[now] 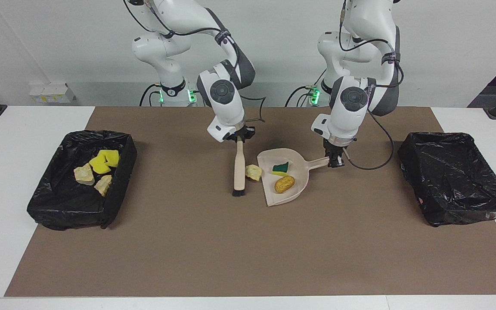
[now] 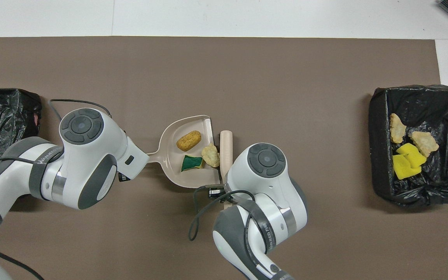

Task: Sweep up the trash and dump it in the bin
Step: 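Sweep the bread piece into the dustpan with the right gripper's brush, then lift the dustpan with the left gripper while the right gripper lowers the brush, then carry the dustpan to the bin while the right gripper releases the brush, then tip the dustpan over the bin nearest the left arm with the left gripper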

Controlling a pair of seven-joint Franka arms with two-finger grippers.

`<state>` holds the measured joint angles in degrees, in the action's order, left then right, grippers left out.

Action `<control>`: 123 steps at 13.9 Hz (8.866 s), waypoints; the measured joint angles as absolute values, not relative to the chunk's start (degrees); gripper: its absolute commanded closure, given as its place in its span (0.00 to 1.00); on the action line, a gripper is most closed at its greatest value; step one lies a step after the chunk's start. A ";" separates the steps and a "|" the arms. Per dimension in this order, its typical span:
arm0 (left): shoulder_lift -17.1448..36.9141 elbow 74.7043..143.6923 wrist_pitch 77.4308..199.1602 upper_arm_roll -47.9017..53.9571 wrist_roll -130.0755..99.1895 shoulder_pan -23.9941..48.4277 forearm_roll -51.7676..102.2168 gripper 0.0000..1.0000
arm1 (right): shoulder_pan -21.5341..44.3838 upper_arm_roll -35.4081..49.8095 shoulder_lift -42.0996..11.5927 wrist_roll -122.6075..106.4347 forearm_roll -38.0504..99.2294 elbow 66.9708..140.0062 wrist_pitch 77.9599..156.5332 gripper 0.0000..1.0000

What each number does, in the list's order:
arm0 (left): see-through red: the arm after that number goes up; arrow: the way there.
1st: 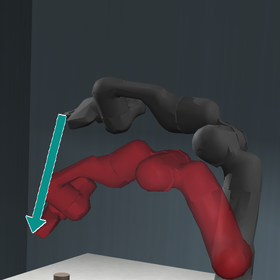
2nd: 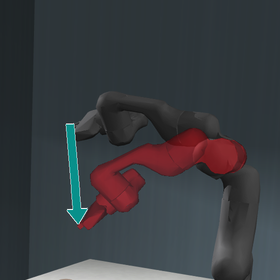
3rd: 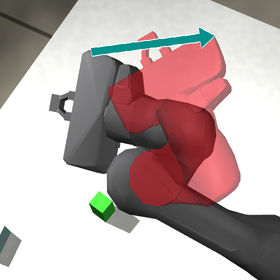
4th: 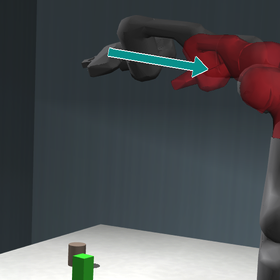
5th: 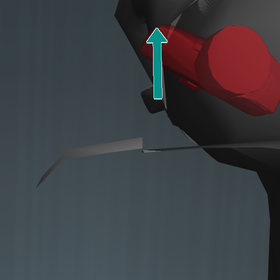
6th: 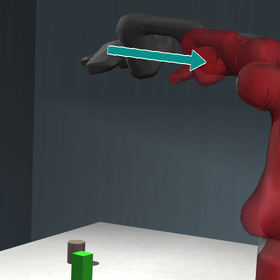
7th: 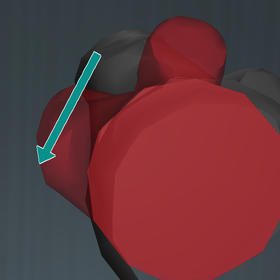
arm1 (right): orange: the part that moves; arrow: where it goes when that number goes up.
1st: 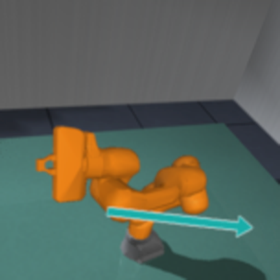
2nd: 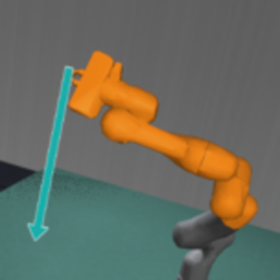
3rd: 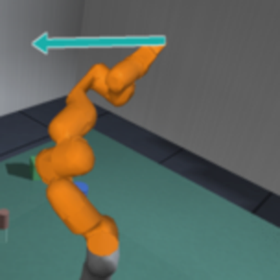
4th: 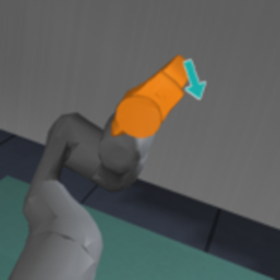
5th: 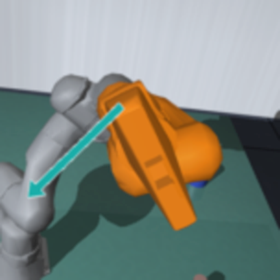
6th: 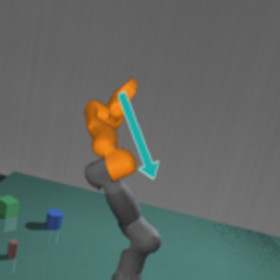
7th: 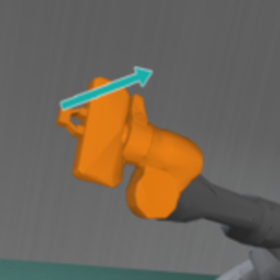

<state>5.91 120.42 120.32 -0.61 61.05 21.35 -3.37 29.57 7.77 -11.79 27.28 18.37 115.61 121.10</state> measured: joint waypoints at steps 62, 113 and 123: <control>5.26 122.55 127.52 -1.90 36.97 8.58 1.27 1.00 | 21.28 6.20 -0.35 46.68 9.19 111.84 117.19 0.00; 4.07 98.62 105.90 -1.45 74.30 -11.95 -58.16 1.00 | -0.41 5.42 0.57 14.16 -2.57 85.27 86.54 0.00; 3.69 97.66 104.16 -3.14 74.83 -15.46 -44.18 1.00 | -0.49 5.38 1.84 9.86 -2.57 87.34 85.61 0.00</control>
<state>3.69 97.66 104.16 -3.14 74.83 -15.46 -44.18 -0.49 5.38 1.84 9.86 -2.57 87.34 85.61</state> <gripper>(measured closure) 0.678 0.000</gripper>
